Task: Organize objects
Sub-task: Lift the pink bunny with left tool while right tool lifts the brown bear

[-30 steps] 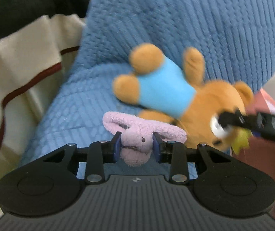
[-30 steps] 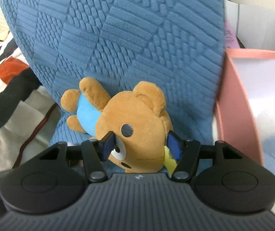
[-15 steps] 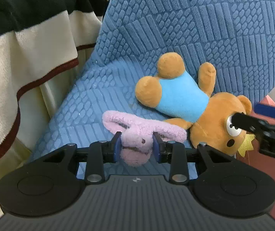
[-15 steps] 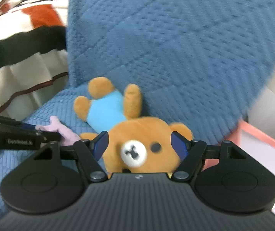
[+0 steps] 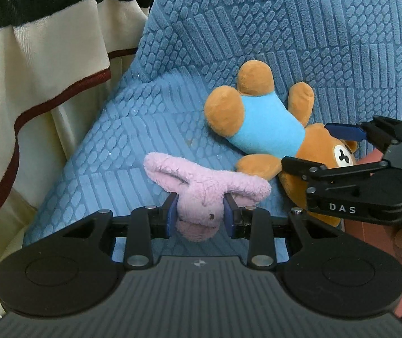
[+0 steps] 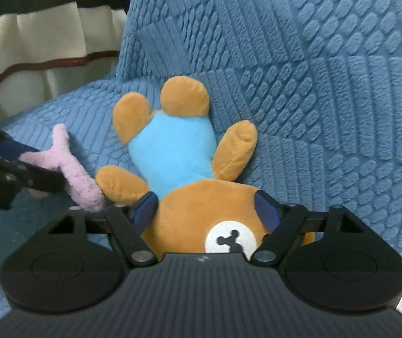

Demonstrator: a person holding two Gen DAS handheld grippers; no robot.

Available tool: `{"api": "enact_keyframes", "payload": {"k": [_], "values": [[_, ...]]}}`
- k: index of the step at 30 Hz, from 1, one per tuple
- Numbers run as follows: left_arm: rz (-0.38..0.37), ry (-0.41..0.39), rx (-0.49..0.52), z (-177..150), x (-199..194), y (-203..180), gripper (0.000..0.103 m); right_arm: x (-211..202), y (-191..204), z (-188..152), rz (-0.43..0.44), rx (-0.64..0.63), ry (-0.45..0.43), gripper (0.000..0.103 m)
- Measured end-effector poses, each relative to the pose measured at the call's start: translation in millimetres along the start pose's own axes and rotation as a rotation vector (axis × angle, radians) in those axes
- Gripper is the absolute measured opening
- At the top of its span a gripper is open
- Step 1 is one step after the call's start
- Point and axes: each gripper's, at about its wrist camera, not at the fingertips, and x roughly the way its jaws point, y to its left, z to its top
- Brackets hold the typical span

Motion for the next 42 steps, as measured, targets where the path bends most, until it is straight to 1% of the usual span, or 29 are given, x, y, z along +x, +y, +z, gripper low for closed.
{"api": "enact_keyframes", "payload": {"k": [3, 6, 8, 12, 18, 24, 29, 34, 36, 39, 42], "values": [[-0.001, 0.003, -0.005, 0.7, 1.9, 0.9, 0.038, 8.5, 8.9, -1.0, -0.031, -0.067, 0.029, 0.085], [-0.003, 0.008, -0.008, 1.3, 6.6, 2.5, 0.039, 19.5, 17.3, -2.0, -0.103, -0.109, 0.054, 0.085], [-0.002, 0.010, -0.010, 1.2, 8.4, 3.2, 0.039, 24.9, 18.9, -1.8, -0.140, -0.110, 0.067, 0.085], [-0.008, 0.015, -0.022, 0.9, 10.2, 5.9, 0.039, 19.2, 12.1, 3.7, -0.144, -0.022, 0.055, 0.078], [-0.013, 0.019, -0.031, 0.3, 11.6, 7.6, 0.039, -1.3, 6.8, 9.7, -0.105, 0.119, 0.014, 0.072], [-0.023, 0.019, -0.047, 2.6, 12.2, 10.2, 0.039, -29.3, 4.7, 7.9, -0.027, 0.290, -0.038, 0.072], [-0.025, 0.015, -0.055, 4.2, 11.1, 11.0, 0.039, -40.3, 4.1, -3.2, 0.039, 0.447, -0.040, 0.072], [-0.028, 0.009, -0.053, 4.3, 8.1, 9.4, 0.039, -59.7, 2.2, -21.1, 0.108, 0.621, -0.054, 0.072], [-0.029, 0.005, -0.050, 3.7, 6.8, 8.5, 0.039, -65.9, 3.2, -26.7, 0.111, 0.669, -0.057, 0.072], [-0.039, 0.002, -0.046, 1.8, 3.6, 7.3, 0.039, -65.1, 3.3, -22.4, 0.099, 0.733, -0.055, 0.072], [-0.051, 0.002, -0.045, -2.2, -0.7, 4.5, 0.039, -72.6, 6.1, -36.0, 0.067, 0.787, -0.054, 0.072]]}}
